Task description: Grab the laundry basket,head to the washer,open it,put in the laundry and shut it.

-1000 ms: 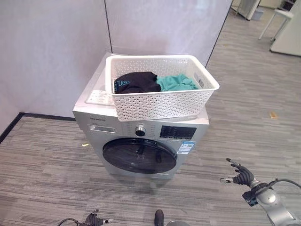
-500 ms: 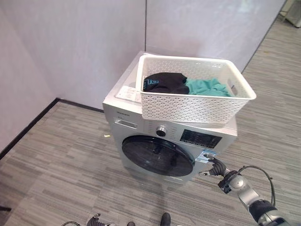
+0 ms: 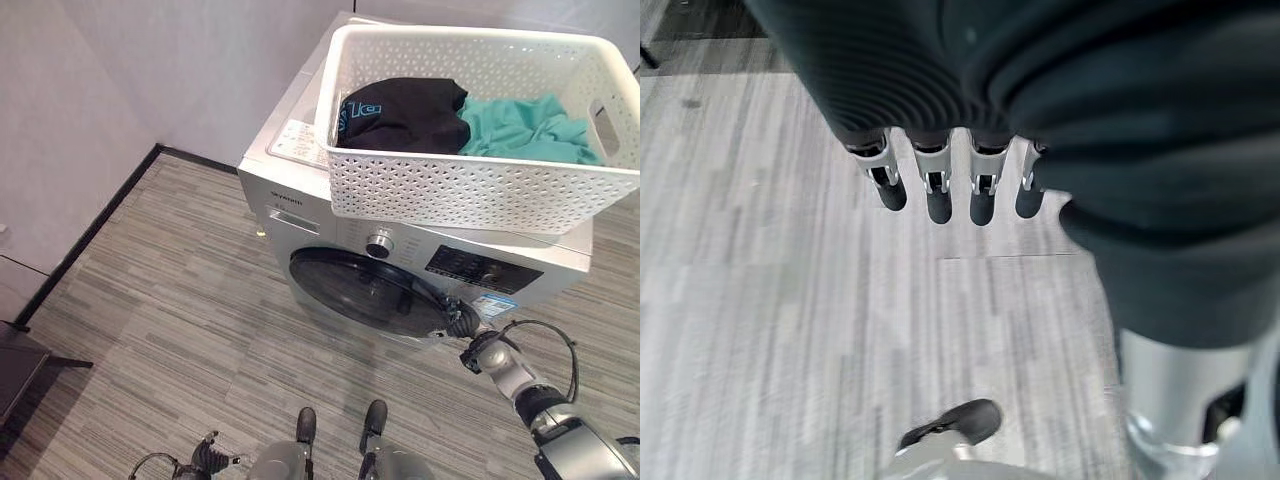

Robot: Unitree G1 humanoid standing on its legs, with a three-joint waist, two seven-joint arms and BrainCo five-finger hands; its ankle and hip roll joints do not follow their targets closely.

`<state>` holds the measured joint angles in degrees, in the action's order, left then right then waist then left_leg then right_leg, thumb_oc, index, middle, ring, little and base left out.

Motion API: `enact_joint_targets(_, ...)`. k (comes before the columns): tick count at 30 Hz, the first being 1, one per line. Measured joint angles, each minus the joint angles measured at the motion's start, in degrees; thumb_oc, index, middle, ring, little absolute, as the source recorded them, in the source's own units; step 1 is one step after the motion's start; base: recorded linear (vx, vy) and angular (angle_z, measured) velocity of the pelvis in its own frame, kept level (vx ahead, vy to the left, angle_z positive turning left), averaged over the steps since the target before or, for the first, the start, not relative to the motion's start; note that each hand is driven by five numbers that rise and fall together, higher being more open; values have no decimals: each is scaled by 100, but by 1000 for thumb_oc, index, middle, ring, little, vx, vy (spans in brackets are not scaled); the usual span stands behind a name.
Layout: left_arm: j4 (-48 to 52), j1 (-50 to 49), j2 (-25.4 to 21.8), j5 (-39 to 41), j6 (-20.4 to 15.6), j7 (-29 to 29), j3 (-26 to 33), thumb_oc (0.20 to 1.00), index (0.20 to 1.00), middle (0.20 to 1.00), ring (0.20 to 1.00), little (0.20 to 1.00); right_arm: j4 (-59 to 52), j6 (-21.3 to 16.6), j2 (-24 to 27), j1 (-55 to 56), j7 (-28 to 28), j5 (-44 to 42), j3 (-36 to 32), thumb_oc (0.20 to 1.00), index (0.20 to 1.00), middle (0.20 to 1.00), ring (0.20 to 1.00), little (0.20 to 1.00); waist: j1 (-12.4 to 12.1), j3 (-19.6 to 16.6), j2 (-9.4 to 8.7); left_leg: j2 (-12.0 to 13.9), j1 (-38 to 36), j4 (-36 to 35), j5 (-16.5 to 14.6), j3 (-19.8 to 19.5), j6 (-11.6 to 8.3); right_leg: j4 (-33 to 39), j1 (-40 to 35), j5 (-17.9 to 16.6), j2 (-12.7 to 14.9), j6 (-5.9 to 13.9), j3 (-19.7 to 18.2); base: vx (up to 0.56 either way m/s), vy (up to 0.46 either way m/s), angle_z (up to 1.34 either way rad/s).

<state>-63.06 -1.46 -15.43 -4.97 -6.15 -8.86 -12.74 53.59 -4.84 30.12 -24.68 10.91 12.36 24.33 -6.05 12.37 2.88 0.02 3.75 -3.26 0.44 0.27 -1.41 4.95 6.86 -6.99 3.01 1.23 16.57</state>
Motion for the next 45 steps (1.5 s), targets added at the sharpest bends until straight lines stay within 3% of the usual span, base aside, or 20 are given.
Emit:
enact_joint_targets(3,6,95,10,0,1,-19,-177,1000,1000,1000,1000,1000,165,1,-191,-41,72,-205,-45,1000,1000,1000,1000,1000,19,2,-6,7,-5,2,1,-13,0,-1,-6,-2,-7,-2,1,45,-31,0)
enact_joint_targets(10,255,128,34,-10,-35,-16,-208,1000,1000,1000,1000,1000,75,151,-137,86,-268,-472,827,1000,1000,1000,1000,1000,41,-63,-106,70,-170,6,54,-266,-85,-1,-269,85,-62,-25,195,14,-67,14)
enact_joint_targets(20,-30,-44,0,-14,17,-9,-182,1000,1000,1000,1000,1000,-556,281,-206,432,-651,-505,1023,1000,1000,1000,1000,1000,34,-194,-187,255,27,142,129,-652,-276,-3,-302,139,-268,-125,548,-68,-96,17)
enact_joint_targets(23,-189,-94,-8,-8,46,-70,-199,1000,1000,1000,1000,1000,-696,239,-317,578,-674,-1209,1021,1000,1000,1000,1000,1000,18,-176,-141,382,278,223,168,-941,-411,-4,-202,173,-422,-174,787,-209,-136,34)
enact_joint_targets(26,-227,-56,-19,-1,83,-112,-213,1000,1000,1000,1000,1000,-826,78,-324,573,-674,-1615,1021,1000,1000,1000,1000,1000,-1,-176,-142,487,581,123,157,-1098,-401,-3,67,189,-503,-189,1038,-147,-58,39)
enact_joint_targets(27,-226,-8,-19,5,95,-149,-214,1000,1000,1000,1000,1000,-899,6,-329,570,-670,-1838,1021,1000,1000,1000,1000,1000,5,-187,-179,535,721,30,91,-1074,-379,47,204,206,-475,-188,1305,-101,-6,59)
enact_joint_targets(29,-311,239,-10,7,110,-162,-242,1000,1000,1000,1000,1000,-930,-15,-362,561,-667,-1898,1050,1000,1000,1000,1000,1000,61,-144,-262,291,878,317,264,-768,-652,47,274,279,-257,-145,1587,-59,-14,48)
enact_joint_targets(30,-419,256,103,15,114,-179,-332,1000,1000,1000,1000,1000,-930,0,-343,481,-665,-1897,1231,1000,1000,1000,1000,1000,-12,-160,-14,427,982,438,192,-730,-583,-288,420,578,-352,26,1572,0,0,0)
enact_joint_targets(31,-433,245,129,12,108,-190,-346,1000,1000,1000,1000,1000,-936,2,-320,442,-667,-1896,1286,1000,1000,1000,1000,1000,-52,-184,71,541,1002,427,137,-771,-521,-539,472,731,-415,22,1555,-5,-19,43)
enact_joint_targets(32,-325,395,47,5,96,-201,-448,1000,1000,1000,1000,1000,-1053,-28,-627,346,-770,-1874,1741,1000,1000,1000,1000,1000,15,-166,53,604,1323,539,165,-956,-640,-2974,788,2326,123,-511,858,15,-14,75)
enact_joint_targets(33,-324,422,29,6,88,-210,-445,1000,1000,1000,1000,1000,-1046,-24,-765,353,-787,-1864,1758,1000,1000,1000,1000,1000,-14,-151,0,579,1356,422,204,-936,-687,-2705,725,2223,114,-380,975,24,-4,107)
enact_joint_targets(34,-386,422,4,9,85,-220,-415,1000,1000,1000,1000,1000,-1083,105,-1108,178,-852,-1814,2092,1000,1000,1000,1000,1000,-165,-142,-116,493,1229,174,350,-905,-881,-1809,494,1656,-50,-224,1076,22,3,46)
enact_joint_targets(36,-505,263,2,11,131,-228,-384,1000,1000,1000,1000,1000,-1528,67,-1331,-76,-1251,-1594,2765,1000,1000,1000,1000,1000,-331,-56,1,575,598,1,405,-914,-927,-844,78,1139,-438,-554,1107,42,31,16)
enact_joint_targets(37,-499,189,-4,10,135,-230,-380,1000,1000,1000,1000,1000,-1631,51,-1440,-98,-1333,-1579,2829,1000,1000,1000,1000,1000,-355,-35,-1,568,476,4,405,-905,-925,-678,30,1055,-521,-501,1095,44,29,2)
enact_joint_targets(41,-424,169,2,7,133,-229,-384,1000,1000,1000,1000,1000,-1825,-17,-1667,-98,-1414,-1320,2852,1000,1000,1000,1000,1000,-405,111,-160,496,154,16,393,-887,-904,-312,-114,758,-642,-609,1056,43,56,-3)
enact_joint_targets(44,-31,165,-4,8,128,-303,-381,1000,1000,1000,1000,1000,-1719,-42,-1558,229,-1346,-1207,2218,1000,1000,1000,1000,1000,-381,170,-228,452,1,17,317,-725,-779,-196,-210,624,-648,-557,765,31,64,-41)
enact_joint_targets(45,211,174,-25,43,117,-341,-374,1000,1000,1000,1000,1000,-1655,-39,-1408,421,-1311,-1207,1910,1000,1000,1000,1000,1000,-274,174,-221,432,-3,18,304,-626,-757,-169,-237,598,-622,-518,694,15,102,-61)
